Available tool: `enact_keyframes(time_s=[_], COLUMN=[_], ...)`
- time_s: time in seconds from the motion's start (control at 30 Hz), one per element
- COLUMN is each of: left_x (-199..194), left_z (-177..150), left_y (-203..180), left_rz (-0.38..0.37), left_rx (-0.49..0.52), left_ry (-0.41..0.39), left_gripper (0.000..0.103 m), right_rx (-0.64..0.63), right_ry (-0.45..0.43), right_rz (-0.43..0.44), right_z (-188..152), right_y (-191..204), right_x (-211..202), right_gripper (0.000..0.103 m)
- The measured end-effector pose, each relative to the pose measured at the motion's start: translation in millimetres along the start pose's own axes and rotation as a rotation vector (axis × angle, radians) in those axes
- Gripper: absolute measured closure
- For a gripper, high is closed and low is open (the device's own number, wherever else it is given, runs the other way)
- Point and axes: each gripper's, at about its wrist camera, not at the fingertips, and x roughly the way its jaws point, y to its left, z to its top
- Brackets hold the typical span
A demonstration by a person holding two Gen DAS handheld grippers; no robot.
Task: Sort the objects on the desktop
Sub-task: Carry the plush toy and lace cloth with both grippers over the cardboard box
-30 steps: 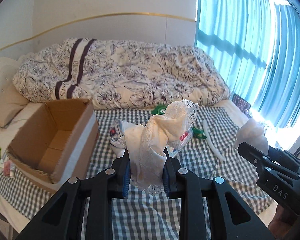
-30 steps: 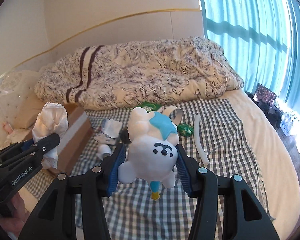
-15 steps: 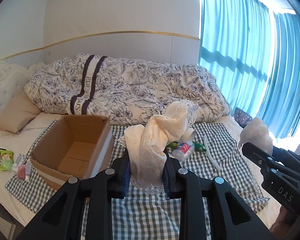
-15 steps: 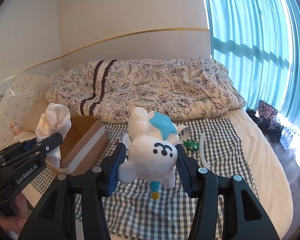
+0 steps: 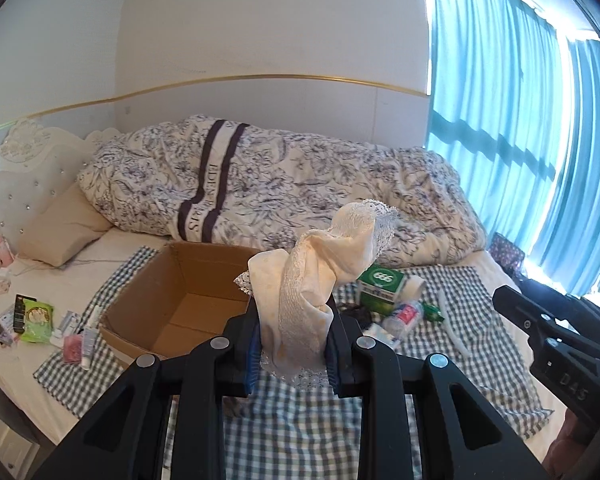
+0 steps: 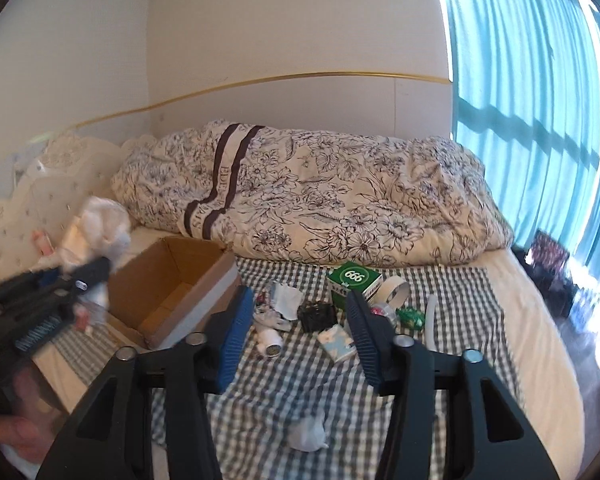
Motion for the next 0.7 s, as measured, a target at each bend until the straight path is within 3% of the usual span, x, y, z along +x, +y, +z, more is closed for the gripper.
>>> enact_keyframes(time_s=[0.07,0.17,0.27,0.43,0.7], left_x=[4,10,19,36,60], left_z=[-1,0,1,-1,-6], left_y=[11,25,36,47,64], left_rz=[0.012,0.024,0.033,0.047,0.068], left_rx=[-0.017,-0.036,-0.048,-0.055,-0.062], left_ry=[0.005,0.005,0.009,0.027,0.058], left_gripper=[0.077,0.077,0.077,0.077,0.077], right_rx=[0.039,0.015,0.021,0.058,0.069], right_ry=[0.037,0.075,0.189,0.384,0.533], right_rz=[0.028,0.000,0.005,-0.026,-0.035], right_z=[-4,-17,-48,-116,-172], right_y=[-8,-10,-14,-28,-29], right_x=[16,36,71,137,195], right_gripper=[0.077,0.076,0.041,0.040,0.040])
